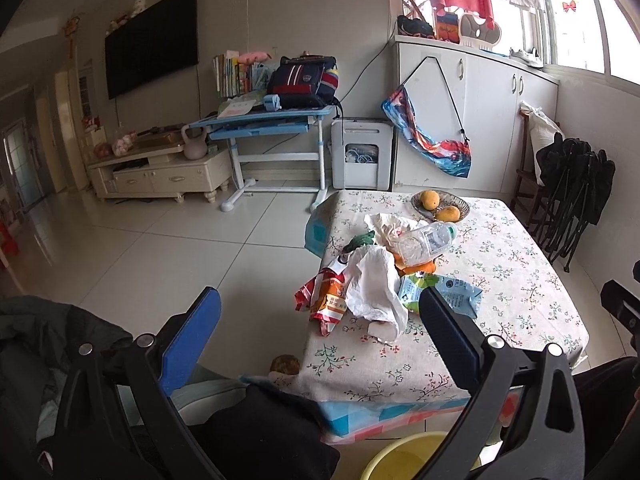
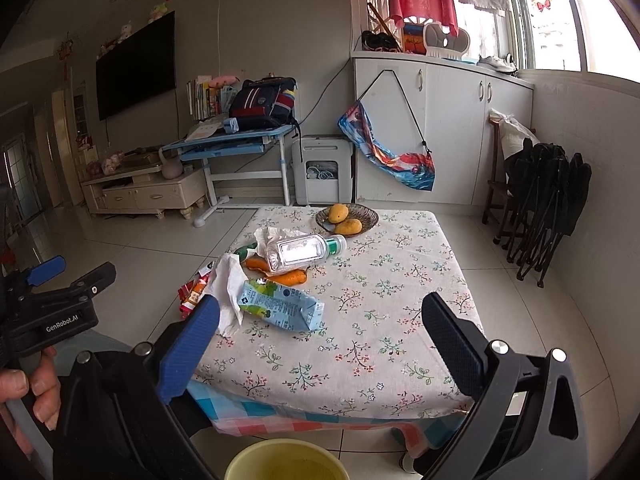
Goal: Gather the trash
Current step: 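Grasp the blue-green juice carton with the right gripper while the left gripper approaches the white tissue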
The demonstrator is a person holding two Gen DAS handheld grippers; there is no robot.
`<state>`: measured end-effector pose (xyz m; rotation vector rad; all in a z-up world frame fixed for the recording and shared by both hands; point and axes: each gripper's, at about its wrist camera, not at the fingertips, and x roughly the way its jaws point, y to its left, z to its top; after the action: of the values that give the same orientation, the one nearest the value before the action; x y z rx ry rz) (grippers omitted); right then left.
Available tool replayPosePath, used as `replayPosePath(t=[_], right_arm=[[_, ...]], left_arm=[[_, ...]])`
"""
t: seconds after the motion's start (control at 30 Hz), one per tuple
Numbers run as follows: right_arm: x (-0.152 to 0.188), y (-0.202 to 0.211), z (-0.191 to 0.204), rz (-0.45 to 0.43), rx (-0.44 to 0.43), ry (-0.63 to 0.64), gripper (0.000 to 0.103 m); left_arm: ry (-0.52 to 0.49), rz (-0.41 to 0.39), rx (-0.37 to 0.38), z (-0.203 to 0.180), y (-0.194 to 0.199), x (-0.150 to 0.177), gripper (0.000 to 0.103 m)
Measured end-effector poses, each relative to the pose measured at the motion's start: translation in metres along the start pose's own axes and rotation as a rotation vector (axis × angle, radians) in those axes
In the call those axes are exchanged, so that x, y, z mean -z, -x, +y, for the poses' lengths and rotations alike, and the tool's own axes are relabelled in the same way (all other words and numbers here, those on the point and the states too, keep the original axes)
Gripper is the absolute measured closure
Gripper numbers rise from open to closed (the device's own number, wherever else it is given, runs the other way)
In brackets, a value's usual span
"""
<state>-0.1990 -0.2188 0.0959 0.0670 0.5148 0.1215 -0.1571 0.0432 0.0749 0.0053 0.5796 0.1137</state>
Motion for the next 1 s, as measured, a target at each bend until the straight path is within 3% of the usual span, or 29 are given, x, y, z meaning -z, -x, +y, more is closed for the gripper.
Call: replayPosePath(t=[0.23, 0.4, 0.63, 0.73, 1.0], right_arm=[[0.010, -0.042, 0.004, 0.110, -0.035, 0.061, 0.006], [0.008, -0.057, 0.010, 0.140, -0.048, 0.115, 0.006], [0.006, -0.095, 0.019, 0.190, -0.130, 0.227, 0.006], [0.006, -0.126, 0.024, 0.233, -0.166, 0.317, 0.006], [0.017, -0.201, 0.037, 0.370, -0.299, 0.452, 0.006]], left_arm=[[-0.024, 0.061, 0.018, -0.010, -0.040, 0.011, 0.007], [-0.024, 0.090, 0.026, -0.012, -0.065, 0.006, 0.007], [0.071, 0.162, 0.129, 0.010, -0.114, -0.005, 0.007], [0.102, 0.199, 0.131, 0.019, -0.145, -0.006, 0.007], [0.050, 0.304, 0.089, 0.010, -0.227, -0.020, 0.007]])
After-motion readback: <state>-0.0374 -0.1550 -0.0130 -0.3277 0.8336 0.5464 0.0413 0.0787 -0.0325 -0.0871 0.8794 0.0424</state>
